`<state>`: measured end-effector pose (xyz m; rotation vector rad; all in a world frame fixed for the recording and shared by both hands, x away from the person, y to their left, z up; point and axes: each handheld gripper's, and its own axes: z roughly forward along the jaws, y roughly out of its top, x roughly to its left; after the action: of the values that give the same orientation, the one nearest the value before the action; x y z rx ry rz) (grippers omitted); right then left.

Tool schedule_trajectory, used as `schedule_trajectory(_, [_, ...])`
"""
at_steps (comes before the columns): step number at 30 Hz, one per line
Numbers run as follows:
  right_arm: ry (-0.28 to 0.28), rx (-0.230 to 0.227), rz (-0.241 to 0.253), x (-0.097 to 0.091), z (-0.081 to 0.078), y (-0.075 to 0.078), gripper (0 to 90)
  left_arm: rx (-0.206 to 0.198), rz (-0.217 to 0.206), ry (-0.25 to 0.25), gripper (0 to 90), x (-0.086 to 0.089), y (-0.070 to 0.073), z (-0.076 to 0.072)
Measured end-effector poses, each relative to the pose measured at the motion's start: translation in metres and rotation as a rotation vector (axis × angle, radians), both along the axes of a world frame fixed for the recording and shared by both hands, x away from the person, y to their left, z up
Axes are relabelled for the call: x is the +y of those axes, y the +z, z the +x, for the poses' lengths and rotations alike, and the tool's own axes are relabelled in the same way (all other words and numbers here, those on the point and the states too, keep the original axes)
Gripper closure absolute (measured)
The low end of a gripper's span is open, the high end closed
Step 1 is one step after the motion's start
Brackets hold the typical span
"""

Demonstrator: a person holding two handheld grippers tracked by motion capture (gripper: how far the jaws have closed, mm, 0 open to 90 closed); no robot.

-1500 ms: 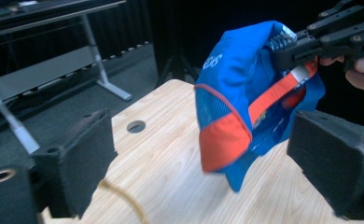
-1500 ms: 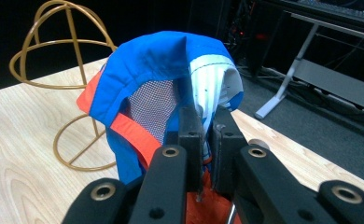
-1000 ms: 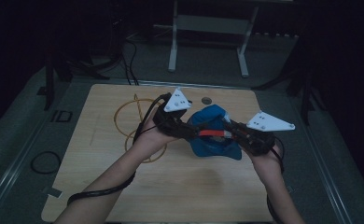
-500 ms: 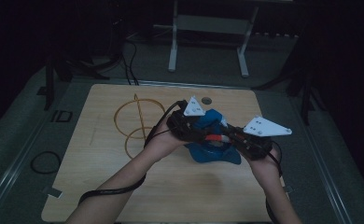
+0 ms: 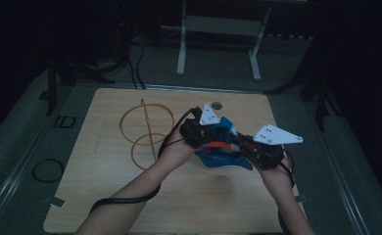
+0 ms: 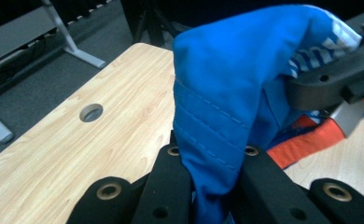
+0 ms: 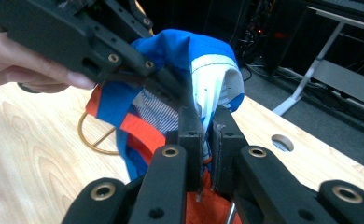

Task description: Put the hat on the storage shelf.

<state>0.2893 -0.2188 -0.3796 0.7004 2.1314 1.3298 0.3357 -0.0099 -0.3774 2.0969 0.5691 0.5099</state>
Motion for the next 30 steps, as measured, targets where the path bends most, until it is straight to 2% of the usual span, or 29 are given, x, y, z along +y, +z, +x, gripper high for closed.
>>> schedule_trajectory(2, [0.002, 0.002, 0.002, 0.000, -0.001, -0.002, 84.6, -0.014, 0.008, 0.000, 90.0, -0.001, -0.001, -0.002])
schedule_trajectory(7, [0.006, 0.019, 0.028, 0.000, -0.006, -0.005, 83.3, -0.077, 0.027, 0.003, 90.0, -0.001, -0.002, -0.008])
schedule_trajectory(11, [0.024, 0.018, 0.047, -0.003, -0.014, -0.004, 80.0, -0.140, 0.011, -0.002, 90.0, 0.002, 0.003, -0.016])
schedule_trajectory(13, [0.042, 0.019, 0.060, -0.004, -0.019, -0.002, 76.1, -0.164, -0.010, -0.014, 90.0, 0.004, 0.007, -0.020])
schedule_trajectory(15, [0.069, 0.022, 0.068, -0.006, -0.024, 0.001, 67.6, -0.196, -0.010, -0.015, 90.0, 0.006, 0.010, -0.023])
schedule_trajectory(19, [0.113, 0.015, 0.076, -0.008, -0.034, 0.008, 57.4, -0.231, -0.014, -0.028, 90.0, 0.013, 0.015, -0.027])
schedule_trajectory(21, [0.117, 0.004, 0.079, -0.011, -0.037, 0.010, 54.4, -0.246, -0.015, -0.036, 90.0, 0.018, 0.016, -0.028])
schedule_trajectory(24, [0.127, 0.000, 0.092, -0.017, -0.038, 0.013, 50.4, -0.257, -0.042, -0.072, 90.0, 0.030, 0.017, -0.027])
schedule_trajectory(26, [0.138, -0.007, 0.098, -0.021, -0.038, 0.013, 48.1, -0.259, -0.072, -0.118, 90.0, 0.038, 0.017, -0.026])
schedule_trajectory(27, [0.139, -0.009, 0.090, -0.023, -0.038, 0.013, 47.3, -0.266, -0.076, -0.122, 90.0, 0.041, 0.017, -0.025])
schedule_trajectory(29, [0.155, -0.007, 0.072, -0.025, -0.037, 0.011, 47.3, -0.259, -0.115, -0.175, 90.0, 0.048, 0.017, -0.025])
schedule_trajectory(30, [0.164, -0.002, 0.071, -0.025, -0.036, 0.009, 47.3, -0.267, -0.118, -0.186, 90.0, 0.051, 0.017, -0.024])
